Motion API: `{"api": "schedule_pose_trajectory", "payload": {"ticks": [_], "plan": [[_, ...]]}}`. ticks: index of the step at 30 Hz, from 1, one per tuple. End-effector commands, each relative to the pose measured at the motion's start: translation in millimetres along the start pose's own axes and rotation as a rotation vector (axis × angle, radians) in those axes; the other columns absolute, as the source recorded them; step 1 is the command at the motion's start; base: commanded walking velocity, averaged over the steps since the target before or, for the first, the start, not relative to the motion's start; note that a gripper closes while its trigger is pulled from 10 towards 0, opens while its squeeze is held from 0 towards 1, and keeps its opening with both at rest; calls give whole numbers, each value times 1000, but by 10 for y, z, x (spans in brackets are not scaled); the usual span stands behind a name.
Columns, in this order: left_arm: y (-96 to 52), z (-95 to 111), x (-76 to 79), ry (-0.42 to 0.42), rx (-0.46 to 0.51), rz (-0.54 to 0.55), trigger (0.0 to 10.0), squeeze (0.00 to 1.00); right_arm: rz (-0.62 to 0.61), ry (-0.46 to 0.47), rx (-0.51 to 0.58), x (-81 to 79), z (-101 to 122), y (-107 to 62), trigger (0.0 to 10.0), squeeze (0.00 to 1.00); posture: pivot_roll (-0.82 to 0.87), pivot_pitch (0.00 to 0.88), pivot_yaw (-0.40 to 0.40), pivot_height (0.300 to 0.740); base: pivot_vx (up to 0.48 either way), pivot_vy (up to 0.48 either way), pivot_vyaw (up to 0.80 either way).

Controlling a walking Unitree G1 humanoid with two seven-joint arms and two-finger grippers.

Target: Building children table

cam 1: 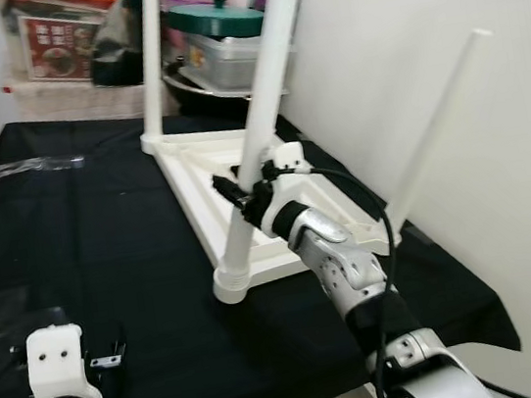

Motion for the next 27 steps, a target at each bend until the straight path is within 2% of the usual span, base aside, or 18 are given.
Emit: {"api": "schedule_pose_trajectory", "payload": {"ticks": [1,2,4,6,7,8,9,11,17,27], "plan": [[28,-40,42,-9,-19,-16,10000,0,-185,26,-112,212,-324,-169,10000,0,255,0,-221,740,0,0,0],[28,-40,42,-9,-19,-16,10000,0,-185,26,-112,212,-324,-169,10000,0,255,0,-221,740,0,0,0],[52,-47,75,-10,-19,-30,10000,0,-323,-11,-103,385,-291,-237,10000,0,250,0,-209,740,0,0,0],[59,-51,81,-10,-21,-34,10000,0,-371,-17,-103,445,-286,-261,10000,0,249,0,-208,740,0,0,0],[59,-51,81,-10,-21,-34,10000,0,-371,-17,-103,445,-286,-261,10000,0,249,0,-208,740,0,0,0],[68,-52,74,-8,-22,-36,10000,0,-439,-3,-113,525,-289,-298,10000,0,249,0,-199,740,0,0,0],[68,-52,74,-8,-22,-36,10000,0,-439,-3,-113,525,-289,-298,10000,0,249,0,-199,740,0,0,0],[91,-38,54,-5,-19,-37,10000,0,-532,4,-116,626,-265,-371,10000,0,249,0,-193,740,0,0,0],[134,-21,57,3,-16,-50,10000,0,-595,18,-119,639,-225,-443,10000,0,240,0,-176,740,0,0,0],[150,-45,63,12,-25,-64,10000,0,-596,32,-101,612,-152,-457,10000,0,231,0,-163,740,0,0,0]]}}
Point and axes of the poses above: a point about 5 cm out from each wrist's last joint towards the gripper, its own y axis pointing out of the wrist towards the gripper, its own z axis along the axis of the wrist's last joint, x = y × z, the point moved 3 cm from there along y, pointing out of the wrist towards the gripper, and after that the axes turned 15 degrees about -y, right-handed, at the moved point
